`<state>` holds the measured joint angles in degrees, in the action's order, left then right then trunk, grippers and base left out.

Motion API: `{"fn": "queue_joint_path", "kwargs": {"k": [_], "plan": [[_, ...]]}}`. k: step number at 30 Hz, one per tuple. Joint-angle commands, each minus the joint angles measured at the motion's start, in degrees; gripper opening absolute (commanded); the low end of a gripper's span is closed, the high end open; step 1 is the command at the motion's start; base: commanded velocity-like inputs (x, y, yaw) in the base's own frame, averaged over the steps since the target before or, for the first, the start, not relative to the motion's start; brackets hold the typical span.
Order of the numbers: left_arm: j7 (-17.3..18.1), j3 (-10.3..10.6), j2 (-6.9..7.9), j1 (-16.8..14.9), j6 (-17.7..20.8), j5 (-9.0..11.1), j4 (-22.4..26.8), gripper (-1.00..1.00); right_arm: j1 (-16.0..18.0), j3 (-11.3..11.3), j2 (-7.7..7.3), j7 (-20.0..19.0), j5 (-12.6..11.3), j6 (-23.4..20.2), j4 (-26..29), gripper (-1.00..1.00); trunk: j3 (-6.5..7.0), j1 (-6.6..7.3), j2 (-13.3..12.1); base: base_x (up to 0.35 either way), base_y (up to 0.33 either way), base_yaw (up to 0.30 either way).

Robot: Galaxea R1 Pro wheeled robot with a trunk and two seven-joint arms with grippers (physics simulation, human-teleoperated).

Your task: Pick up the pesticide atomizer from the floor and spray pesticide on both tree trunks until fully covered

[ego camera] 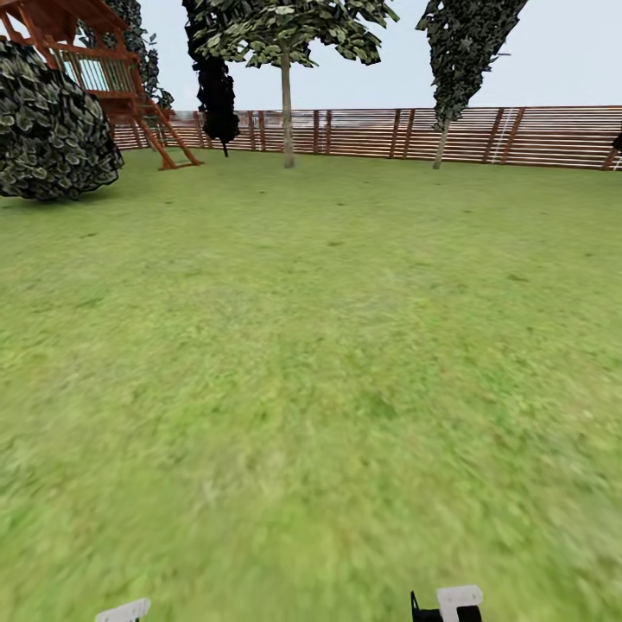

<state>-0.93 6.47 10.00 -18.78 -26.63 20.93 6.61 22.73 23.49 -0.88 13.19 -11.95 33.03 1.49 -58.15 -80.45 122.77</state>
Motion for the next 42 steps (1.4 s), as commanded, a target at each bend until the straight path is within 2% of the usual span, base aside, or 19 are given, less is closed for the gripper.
{"fn": "queue_joint_path", "kwargs": {"k": [1, 42], "plan": [[-0.11, 0.48, 0.02, -0.02, -0.15, 0.43, -0.02, -1.00, 0.01, 0.50, 0.00, 0.17, -0.44, 0.11, 0.01, 1.00, -0.05, -0.03, 0.01, 0.339, 0.000, 0.000], [-0.10, 0.48, -0.03, -0.02, -0.09, 0.40, -0.02, -1.00, 0.01, 0.50, 0.00, 0.17, -0.44, 0.11, 0.01, 1.00, -0.05, -0.03, 0.01, 0.339, 0.000, 0.000]]}}
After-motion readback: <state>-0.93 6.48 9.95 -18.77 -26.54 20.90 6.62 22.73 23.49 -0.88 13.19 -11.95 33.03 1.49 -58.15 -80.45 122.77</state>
